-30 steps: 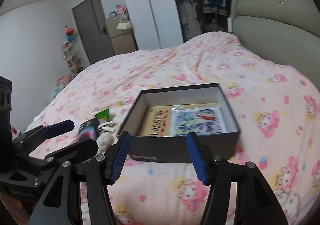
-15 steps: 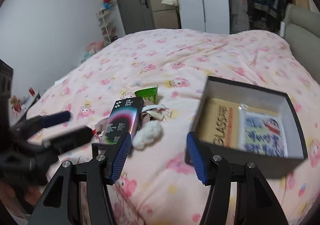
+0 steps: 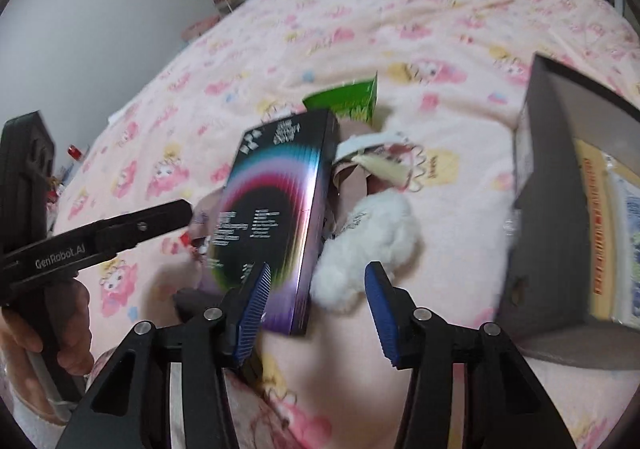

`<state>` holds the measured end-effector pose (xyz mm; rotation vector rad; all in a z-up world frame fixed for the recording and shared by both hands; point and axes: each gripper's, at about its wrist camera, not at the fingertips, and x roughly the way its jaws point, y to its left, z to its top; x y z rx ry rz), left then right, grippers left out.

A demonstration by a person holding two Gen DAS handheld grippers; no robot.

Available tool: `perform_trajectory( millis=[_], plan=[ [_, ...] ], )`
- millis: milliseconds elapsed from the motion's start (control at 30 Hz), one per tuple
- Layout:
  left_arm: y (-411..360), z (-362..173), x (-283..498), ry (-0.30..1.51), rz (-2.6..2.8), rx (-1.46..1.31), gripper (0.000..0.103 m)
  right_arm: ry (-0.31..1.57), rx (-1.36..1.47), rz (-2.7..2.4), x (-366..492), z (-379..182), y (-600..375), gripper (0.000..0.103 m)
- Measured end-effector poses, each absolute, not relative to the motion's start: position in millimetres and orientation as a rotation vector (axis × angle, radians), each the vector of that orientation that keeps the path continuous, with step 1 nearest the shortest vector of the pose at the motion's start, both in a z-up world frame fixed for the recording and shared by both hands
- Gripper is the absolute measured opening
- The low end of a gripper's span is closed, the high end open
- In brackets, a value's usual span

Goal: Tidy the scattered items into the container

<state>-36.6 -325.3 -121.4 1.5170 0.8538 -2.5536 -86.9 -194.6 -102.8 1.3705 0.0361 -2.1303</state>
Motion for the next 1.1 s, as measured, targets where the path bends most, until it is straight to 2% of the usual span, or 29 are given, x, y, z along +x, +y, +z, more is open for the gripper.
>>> perform_trajectory(
  millis=[133,167,200,233,267,333,400,600,733,867,933,967,1067,1100],
  plan=[
    [-329.5,-156.5,-60.6,1.077,-2.501,1.731,0.080,-0.009,1.428,-2.041,-99.8,-125.4,-206.7,0.043],
    [-331.6,-161.4,-64.9,1.126,-2.497,1.748,0.086,-0.026,1.444,-2.020,-101.6,-129.2,-208.3,0.038],
    [-333.4,-164.8,-67.6,1.170,-2.483,1.758,0.085,-0.055,1.459,-1.986,-102.8,-132.2,-209.5,0.030],
    [-333.9,-164.8,-67.9,1.184,-2.462,1.753,0.075,-0.070,1.465,-1.968,-102.4,-132.1,-210.4,0.026],
    [-331.9,-159.3,-65.1,1.143,-2.440,1.736,0.052,-0.066,1.457,-1.966,-98.7,-127.4,-210.6,0.025],
    [-319.1,-137.5,-57.6,0.980,-2.472,1.679,0.046,-0.062,1.416,-1.977,-89.5,-112.9,-206.2,0.023],
    [-299.2,-110.7,-48.1,0.869,-2.565,1.618,0.046,-0.104,1.381,-1.987,-79.8,-95.7,-193.8,0.023],
    [-228.1,-57.4,-22.5,0.830,-2.763,1.617,0.046,-0.170,1.257,-2.090,-42.7,-40.0,-122.1,0.022],
    [-180.2,-41.9,-6.5,0.858,-2.838,1.675,0.047,-0.190,1.204,-2.171,-13.0,-19.7,-64.9,0.022],
    [-120.5,-38.5,5.6,1.058,-2.933,1.789,0.046,-0.291,1.222,-2.101,22.0,-25.9,-12.3,0.020],
    [-89.4,-45.2,0.9,0.872,-2.948,1.827,0.046,-0.301,1.247,-2.101,31.3,-38.7,-0.4,0.020],
    [-83.4,-48.9,-2.9,0.846,-2.920,1.827,0.046,-0.288,1.270,-2.107,32.8,-46.1,2.7,0.020],
    [-88.1,-67.9,-7.3,1.021,-2.787,1.842,0.047,-0.232,1.363,-2.183,26.3,-70.8,9.8,0.020],
    [-93.0,-72.5,-6.5,1.013,-2.737,1.820,0.046,-0.224,1.374,-2.199,24.3,-76.0,12.8,0.020]
  ],
)
